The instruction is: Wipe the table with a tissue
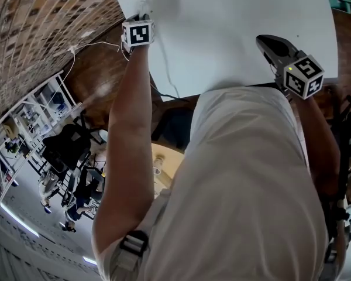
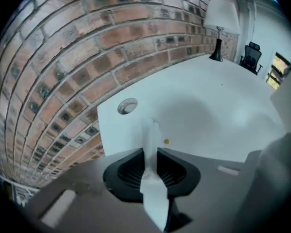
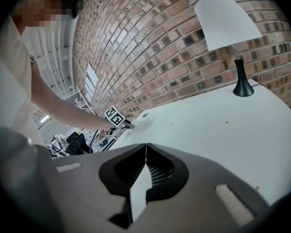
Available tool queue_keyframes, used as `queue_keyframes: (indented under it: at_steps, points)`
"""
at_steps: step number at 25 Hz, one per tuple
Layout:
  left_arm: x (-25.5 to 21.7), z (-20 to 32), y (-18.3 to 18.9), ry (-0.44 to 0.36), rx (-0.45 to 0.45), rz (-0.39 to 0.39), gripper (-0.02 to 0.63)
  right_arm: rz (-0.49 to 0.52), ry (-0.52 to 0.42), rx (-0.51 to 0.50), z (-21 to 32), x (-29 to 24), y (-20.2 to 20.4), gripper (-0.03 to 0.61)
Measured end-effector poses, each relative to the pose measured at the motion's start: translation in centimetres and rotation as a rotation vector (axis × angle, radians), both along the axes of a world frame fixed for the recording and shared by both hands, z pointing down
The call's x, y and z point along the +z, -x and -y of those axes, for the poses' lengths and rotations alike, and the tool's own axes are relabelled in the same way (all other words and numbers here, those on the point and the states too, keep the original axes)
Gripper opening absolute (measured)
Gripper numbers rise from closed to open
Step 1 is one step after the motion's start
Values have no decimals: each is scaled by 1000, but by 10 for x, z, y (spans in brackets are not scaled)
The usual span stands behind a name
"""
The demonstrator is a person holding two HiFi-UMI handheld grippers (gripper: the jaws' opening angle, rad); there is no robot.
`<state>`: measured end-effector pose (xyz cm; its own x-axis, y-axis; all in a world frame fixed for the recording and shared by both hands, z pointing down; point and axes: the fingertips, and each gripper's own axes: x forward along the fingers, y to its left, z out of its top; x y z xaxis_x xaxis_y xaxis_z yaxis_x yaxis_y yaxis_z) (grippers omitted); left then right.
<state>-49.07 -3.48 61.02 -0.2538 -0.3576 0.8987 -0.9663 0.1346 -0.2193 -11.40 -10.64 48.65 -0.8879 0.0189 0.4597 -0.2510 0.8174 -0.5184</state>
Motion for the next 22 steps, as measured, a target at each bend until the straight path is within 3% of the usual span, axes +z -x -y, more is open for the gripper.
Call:
queue_keyframes:
  at_steps: [6, 10, 13, 18, 22]
  points:
    - [8, 13, -23, 52, 164, -18, 60, 1, -2, -6, -6, -1, 4, 9]
    - [9, 15, -39, 62, 227, 16, 51, 2, -8, -3, -8, -3, 2, 9]
    - [10, 16, -56, 56, 268, -8, 51, -3, -11, 0, -12, -4, 2, 9]
    - [10, 21, -95, 11, 327, -97, 55, -5, -22, 6, -19, -7, 3, 9]
    - [-6, 11, -144, -31, 369, -277, 63, 1, -23, 10, -37, -11, 5, 8]
